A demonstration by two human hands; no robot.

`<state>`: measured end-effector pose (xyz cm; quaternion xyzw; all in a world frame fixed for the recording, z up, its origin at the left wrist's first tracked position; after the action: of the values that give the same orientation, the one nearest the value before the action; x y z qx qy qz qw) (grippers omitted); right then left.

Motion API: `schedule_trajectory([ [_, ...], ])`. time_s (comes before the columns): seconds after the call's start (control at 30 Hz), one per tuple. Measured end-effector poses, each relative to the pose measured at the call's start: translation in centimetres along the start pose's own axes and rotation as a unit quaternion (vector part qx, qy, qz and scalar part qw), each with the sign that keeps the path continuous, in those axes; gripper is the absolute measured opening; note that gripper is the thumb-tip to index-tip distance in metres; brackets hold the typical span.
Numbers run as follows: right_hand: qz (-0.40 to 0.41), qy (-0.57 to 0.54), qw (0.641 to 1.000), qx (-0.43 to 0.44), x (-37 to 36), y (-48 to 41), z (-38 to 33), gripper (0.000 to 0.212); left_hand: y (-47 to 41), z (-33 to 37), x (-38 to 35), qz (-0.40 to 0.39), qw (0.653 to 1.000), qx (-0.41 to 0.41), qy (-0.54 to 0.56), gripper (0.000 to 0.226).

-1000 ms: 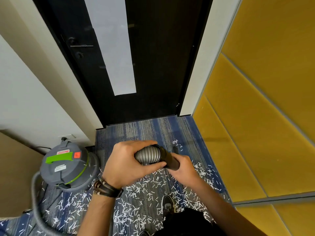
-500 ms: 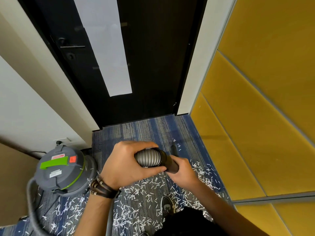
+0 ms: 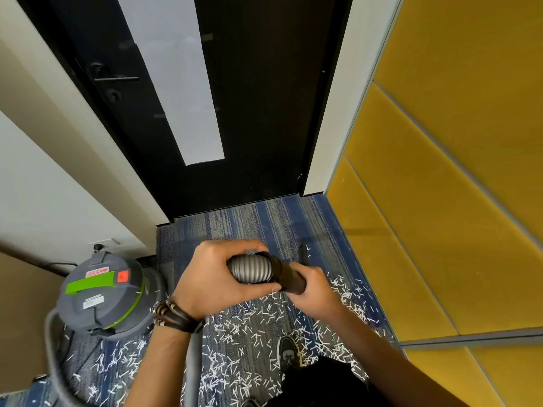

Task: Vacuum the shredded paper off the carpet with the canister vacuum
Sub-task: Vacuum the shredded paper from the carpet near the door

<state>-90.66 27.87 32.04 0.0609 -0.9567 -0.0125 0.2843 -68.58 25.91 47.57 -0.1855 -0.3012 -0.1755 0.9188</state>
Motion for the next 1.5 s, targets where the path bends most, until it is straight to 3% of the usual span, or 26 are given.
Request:
schedule_trajectory([
  [0.17,-0.004,0.005,1.0,0.006,0.4,1.3,-0.3,0.036,0.7,-0.4,-0.4,-0.028,0.999,0.015,0.014,0.061],
  [0.43,-0.035,0.01,0.999,0.02,-0.8,0.8,-2.6,0.03,2.5,0.6,2.2,0.018,0.998,-0.01,-0.058,0.045],
  [0.57,-0.051,0.013,0.998,0.032,-1.5,1.9,-3.2,0.024,3.8,0.7,2.6,0.024,0.999,-0.007,-0.025,0.045],
  [0.73,-0.038,0.016,0.999,0.007,-1.6,4.6,-2.4,0.034,5.3,1.3,1.0,-0.029,0.999,-0.008,0.019,0.037],
  [0.83,-0.047,0.026,0.998,-0.009,-2.0,6.0,-1.8,0.025,6.7,1.3,0.4,-0.025,0.999,-0.011,0.022,0.039],
  [0.93,-0.06,0.033,0.997,-0.024,-2.6,6.7,-1.9,0.038,8.5,1.0,0.5,-0.001,1.0,-0.009,0.003,0.044],
  [1.03,-0.065,0.04,0.997,-0.023,-4.0,7.4,-2.4,0.029,10.3,1.1,1.3,0.019,1.0,-0.008,-0.014,0.05],
  [1.17,-0.053,0.025,0.998,0.005,-6.2,8.4,-3.9,0.037,12.8,1.3,2.7,0.046,0.998,-0.008,-0.03,0.049],
  [1.27,-0.068,0.011,0.998,0.011,-7.5,9.0,-4.9,0.018,14.4,1.5,3.5,0.067,0.997,-0.007,-0.031,0.05],
  [1.5,-0.057,-0.02,0.998,-0.002,-7.8,12.7,-5.4,0.018,16.4,2.1,3.1,0.065,0.998,-0.019,0.011,0.054],
])
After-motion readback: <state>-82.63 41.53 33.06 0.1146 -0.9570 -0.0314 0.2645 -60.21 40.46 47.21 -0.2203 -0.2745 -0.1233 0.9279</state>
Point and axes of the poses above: each hand's wrist, its own y-axis away from the middle knuckle, its own x-axis out of the back of the hand, z = x × y, the point moved 3 cm from there along -y, towards the middle knuckle, and after that the axes turned 2 degrees about z, right-handed, at the moved point
